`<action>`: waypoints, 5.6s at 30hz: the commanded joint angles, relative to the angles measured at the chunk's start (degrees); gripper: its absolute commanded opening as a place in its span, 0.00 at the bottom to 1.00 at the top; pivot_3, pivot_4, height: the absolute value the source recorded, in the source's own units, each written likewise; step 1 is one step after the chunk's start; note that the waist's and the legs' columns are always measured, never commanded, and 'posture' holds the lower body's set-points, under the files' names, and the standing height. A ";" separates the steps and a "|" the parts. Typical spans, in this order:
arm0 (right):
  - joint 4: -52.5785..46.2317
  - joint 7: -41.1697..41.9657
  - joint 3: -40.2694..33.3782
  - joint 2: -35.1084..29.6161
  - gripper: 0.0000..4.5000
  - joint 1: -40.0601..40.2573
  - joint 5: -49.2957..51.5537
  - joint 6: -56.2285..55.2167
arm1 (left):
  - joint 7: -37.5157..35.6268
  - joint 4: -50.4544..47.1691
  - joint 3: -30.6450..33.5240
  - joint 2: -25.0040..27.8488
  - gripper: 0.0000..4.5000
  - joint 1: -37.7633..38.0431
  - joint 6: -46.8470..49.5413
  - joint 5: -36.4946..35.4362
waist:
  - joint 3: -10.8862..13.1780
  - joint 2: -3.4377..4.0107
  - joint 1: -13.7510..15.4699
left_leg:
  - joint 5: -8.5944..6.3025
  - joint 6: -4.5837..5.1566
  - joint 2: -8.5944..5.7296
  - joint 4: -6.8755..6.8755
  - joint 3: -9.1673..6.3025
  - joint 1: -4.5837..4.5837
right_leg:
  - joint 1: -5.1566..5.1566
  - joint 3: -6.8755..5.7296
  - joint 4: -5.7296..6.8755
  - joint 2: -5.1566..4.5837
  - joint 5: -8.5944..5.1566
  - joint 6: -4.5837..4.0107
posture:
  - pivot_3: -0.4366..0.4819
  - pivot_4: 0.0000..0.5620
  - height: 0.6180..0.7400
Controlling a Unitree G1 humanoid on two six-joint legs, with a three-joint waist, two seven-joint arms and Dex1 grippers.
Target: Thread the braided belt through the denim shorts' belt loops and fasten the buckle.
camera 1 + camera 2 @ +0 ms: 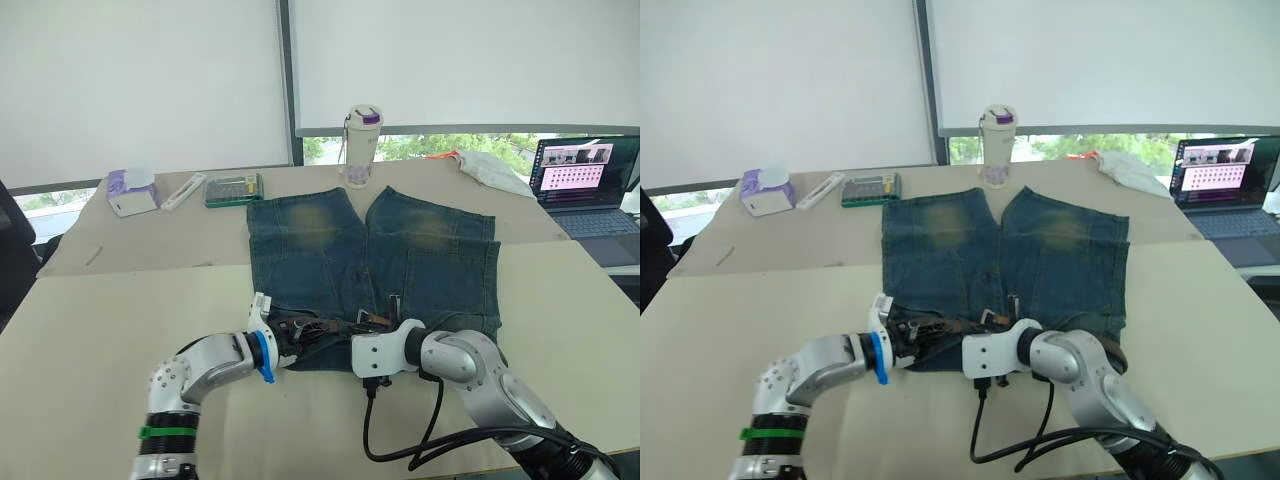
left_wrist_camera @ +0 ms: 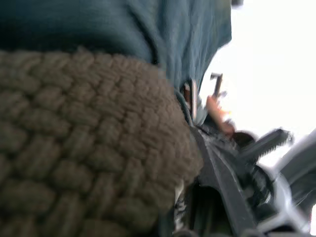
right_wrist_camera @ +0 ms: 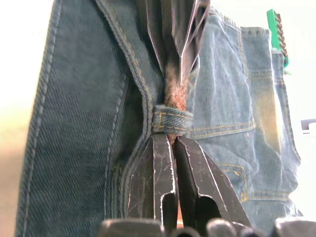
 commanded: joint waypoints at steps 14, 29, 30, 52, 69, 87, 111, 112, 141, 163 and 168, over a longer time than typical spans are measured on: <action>-7.66 3.87 -6.99 -1.69 0.00 2.24 4.39 7.55 | -66.55 -23.99 -34.29 31.20 0.67 -4.69 -36.66 83.83 | 0.15 0.38 -0.84 | -0.02 0.06 0.34 -0.22 0.10 -0.27 | 0.15 -0.21 -0.67 0.16 0.10 -0.23 | 0.48 0.27 1.00; -12.90 5.66 -26.30 -12.66 0.00 4.75 9.87 14.15 | -67.93 -8.52 -32.34 28.39 0.01 3.12 -55.16 104.74 | 0.17 0.34 -1.14 | -0.09 0.20 0.56 -0.11 0.09 -0.28 | 0.18 -0.26 -0.68 0.29 0.15 -0.22 | 0.48 0.27 1.00; -12.96 5.58 -26.55 -12.90 0.00 4.26 10.37 14.47 | -68.16 -7.82 -31.53 28.83 0.01 3.63 -55.77 105.03 | 0.16 0.34 -1.23 | -0.09 0.21 0.57 -0.11 0.10 -0.29 | 0.17 -0.26 -0.69 0.29 0.16 -0.23 | 0.48 0.27 1.00; -10.94 10.26 -11.21 -9.89 0.00 -9.66 15.06 15.43 | -70.06 -18.62 -30.44 16.74 0.60 -21.30 -38.03 91.56 | 0.11 0.44 -1.82 | -0.16 0.03 0.90 0.06 0.34 -0.25 | 0.10 -0.08 -0.70 0.77 0.41 -0.48 | 0.48 0.27 1.00; -17.27 11.57 -11.94 -2.46 0.17 -11.43 24.56 34.33 | -73.02 -10.26 -30.65 13.06 0.00 -22.10 -46.68 103.86 | 0.09 0.45 -1.35 | -0.17 0.07 0.89 0.20 0.31 -0.31 | 0.06 -0.07 -0.59 0.76 0.42 -0.48 | 0.48 0.27 1.00; -5.82 1.33 -1.32 -2.75 0.54 -8.23 20.01 33.86 | -69.06 -13.95 -26.19 14.01 0.00 -10.72 -41.84 106.41 | 0.04 0.49 -1.26 | -0.19 0.10 0.86 0.27 0.30 -0.27 | 0.04 -0.07 -0.48 0.73 0.42 -0.49 | 0.48 0.27 1.00; -11.69 -2.81 -14.17 2.79 0.57 -4.69 35.27 52.61 | -69.21 -14.38 -25.56 13.93 0.00 -7.11 -40.03 106.62 | 0.02 0.51 -1.32 | -0.21 0.13 0.86 0.34 0.28 -0.26 | 0.04 -0.04 0.05 0.71 0.42 -0.48 | 0.48 0.27 1.00; -11.69 -3.12 -14.34 2.70 0.57 -4.78 35.64 52.82 | -69.26 -14.34 -25.57 13.95 0.00 -7.10 -40.06 106.61 | 0.02 0.51 -1.35 | -0.21 0.13 0.86 0.33 0.28 -0.26 | 0.03 -0.04 0.06 0.72 0.42 -0.49 | 0.48 0.27 1.00; -10.24 -10.08 -25.20 8.98 0.01 -3.79 46.02 61.56 | -68.63 -13.92 -25.96 11.96 0.00 -5.94 -40.48 107.68 | -0.01 0.51 -1.25 | -0.22 0.14 0.87 0.37 0.28 -0.27 | 0.03 -0.02 0.09 0.72 0.42 -0.49 | 0.48 0.27 1.00; -10.55 -17.37 -36.33 14.61 0.01 -2.07 56.67 68.64 | -70.01 -14.29 -26.95 11.99 0.00 -4.90 -41.32 107.82 | -0.08 0.62 -1.26 | -0.26 0.21 0.86 0.36 0.29 -0.27 | 0.02 0.00 0.14 0.70 0.42 -0.48 | 0.48 0.27 1.00; -10.72 -18.37 -31.72 11.09 0.25 -0.96 55.21 64.54 | -69.79 -14.47 -27.17 11.63 0.00 -5.01 -40.87 107.81 | -0.08 0.62 -1.35 | -0.26 0.22 0.86 0.36 0.30 -0.27 | 0.02 0.00 0.13 0.72 0.42 -0.48 | 0.48 0.27 1.00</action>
